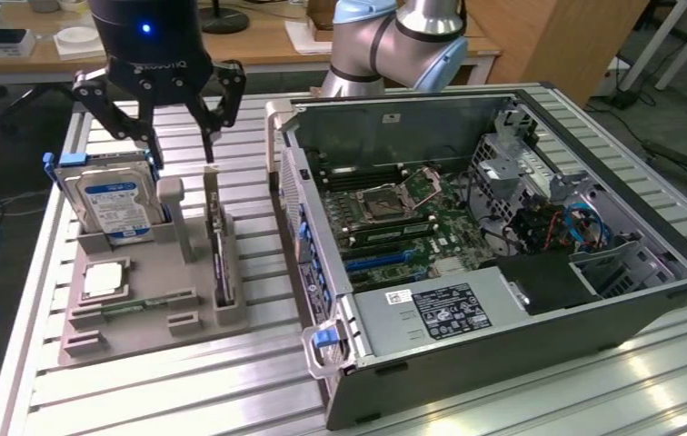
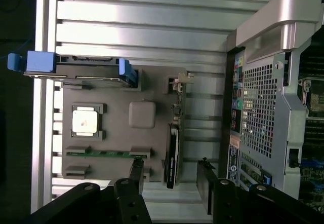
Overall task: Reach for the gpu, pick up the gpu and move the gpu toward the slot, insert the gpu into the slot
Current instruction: 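Pick up the gpu and move the gpu toward the slot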
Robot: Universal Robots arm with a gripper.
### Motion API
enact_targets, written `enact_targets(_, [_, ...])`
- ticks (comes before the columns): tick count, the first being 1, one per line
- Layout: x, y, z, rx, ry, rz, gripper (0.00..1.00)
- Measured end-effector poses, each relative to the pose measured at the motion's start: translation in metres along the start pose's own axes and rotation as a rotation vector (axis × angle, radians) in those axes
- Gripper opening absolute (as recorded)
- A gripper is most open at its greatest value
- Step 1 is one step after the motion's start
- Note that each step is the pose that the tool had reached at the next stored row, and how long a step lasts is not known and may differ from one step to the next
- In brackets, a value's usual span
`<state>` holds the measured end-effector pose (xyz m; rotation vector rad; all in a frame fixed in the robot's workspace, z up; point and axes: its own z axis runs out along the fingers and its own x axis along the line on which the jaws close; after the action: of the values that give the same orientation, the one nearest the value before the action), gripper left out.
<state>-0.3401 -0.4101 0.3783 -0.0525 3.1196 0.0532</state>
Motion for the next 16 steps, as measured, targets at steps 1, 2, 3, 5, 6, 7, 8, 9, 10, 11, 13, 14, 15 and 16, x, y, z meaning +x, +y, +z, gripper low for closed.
enact_targets(1, [0.000,0.0000,0.0006,0.0000,0.0001,0.000,0.55])
enact_targets(2, [0.000,-0.0001,0.0015,-0.0002,0.0000,0.000,0.55])
enact_targets(3, [0.000,-0.0001,0.0029,-0.0004,0.0000,0.000,0.55])
enact_targets(5, [0.000,-0.0003,0.0064,-0.0004,0.0000,0.000,0.55])
enact_targets(6, [0.000,-0.0004,0.0082,-0.0004,0.0000,0.000,0.55])
enact_targets(7, [0.000,-0.0006,0.0097,-0.0003,0.0001,0.000,0.55])
enact_targets(8, [0.000,-0.0007,0.0108,-0.0004,0.0000,0.000,0.55])
enact_targets(9, [0.000,-0.0007,0.0116,-0.0004,0.0002,0.000,0.55])
enact_targets(10, [0.000,-0.0008,0.0120,-0.0003,0.0002,0.000,0.55])
enact_targets(11, [0.000,-0.0008,0.0123,-0.0002,0.0003,0.000,0.55])
enact_targets(13, [0.000,-0.0008,0.0131,-0.0004,0.0000,0.000,0.55])
enact_targets(14, [0.000,-0.0009,0.0139,-0.0005,0.0000,0.001,0.55])
enact_targets(15, [0.000,-0.0009,0.0153,-0.0005,-0.0001,0.001,0.55])
enact_targets(16, [0.000,-0.0010,0.0168,-0.0004,0.0000,0.001,0.55])
